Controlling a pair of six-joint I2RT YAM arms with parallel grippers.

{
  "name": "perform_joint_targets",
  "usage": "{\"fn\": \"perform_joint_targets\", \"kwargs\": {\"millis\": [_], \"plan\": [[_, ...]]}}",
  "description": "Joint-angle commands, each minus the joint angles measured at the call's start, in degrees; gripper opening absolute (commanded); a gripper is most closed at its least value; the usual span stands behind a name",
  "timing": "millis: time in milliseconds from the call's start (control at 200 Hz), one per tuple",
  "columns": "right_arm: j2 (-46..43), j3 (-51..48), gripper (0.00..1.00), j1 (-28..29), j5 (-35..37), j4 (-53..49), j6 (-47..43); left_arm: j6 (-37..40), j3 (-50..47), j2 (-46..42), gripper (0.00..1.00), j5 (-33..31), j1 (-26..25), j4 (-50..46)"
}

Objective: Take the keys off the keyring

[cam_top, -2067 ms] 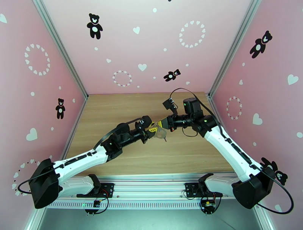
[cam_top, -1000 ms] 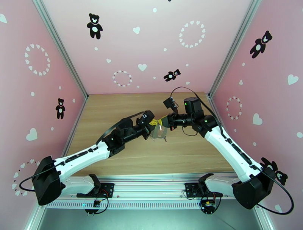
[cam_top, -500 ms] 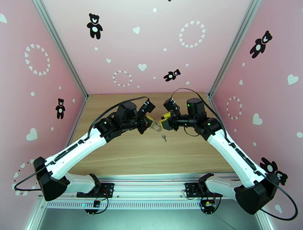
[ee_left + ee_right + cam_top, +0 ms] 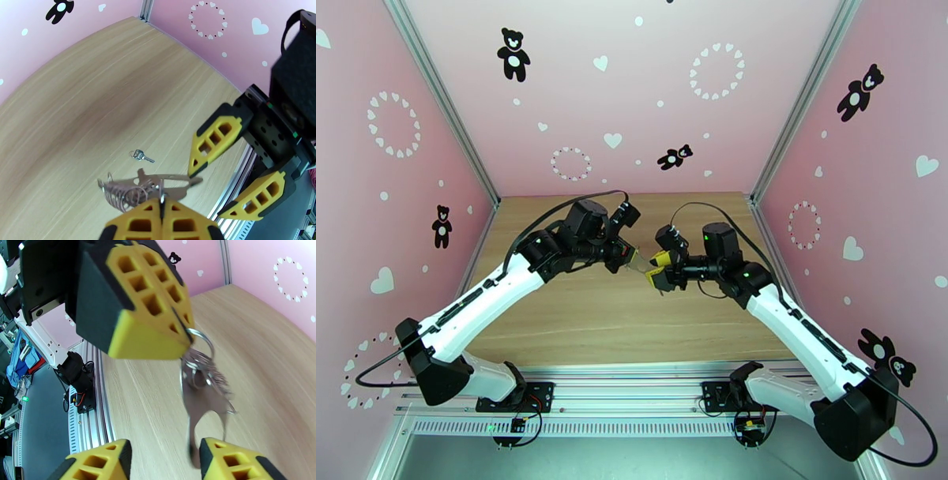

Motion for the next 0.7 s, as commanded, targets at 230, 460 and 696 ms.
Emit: {"fn": "perform_joint_targets", "kwargs": {"millis": [230, 460, 696], "plan": [[3.6, -0.69, 0.29, 1.74, 7.92, 4.5, 0.51, -5.47, 3.49, 0.77, 0.0, 2.22, 0.22, -0.44], [3.17, -1.24, 0.27, 1.83, 11.81, 5.09, -0.87, -5.68, 5.08, 2.09, 0.0, 5.15, 0.28, -4.92], [1.46, -4.06, 0.33, 1.27, 11.41, 5.06, -7.36, -0.42, 9.5, 6.16, 0.0, 7.06, 0.3, -15.51]]}}
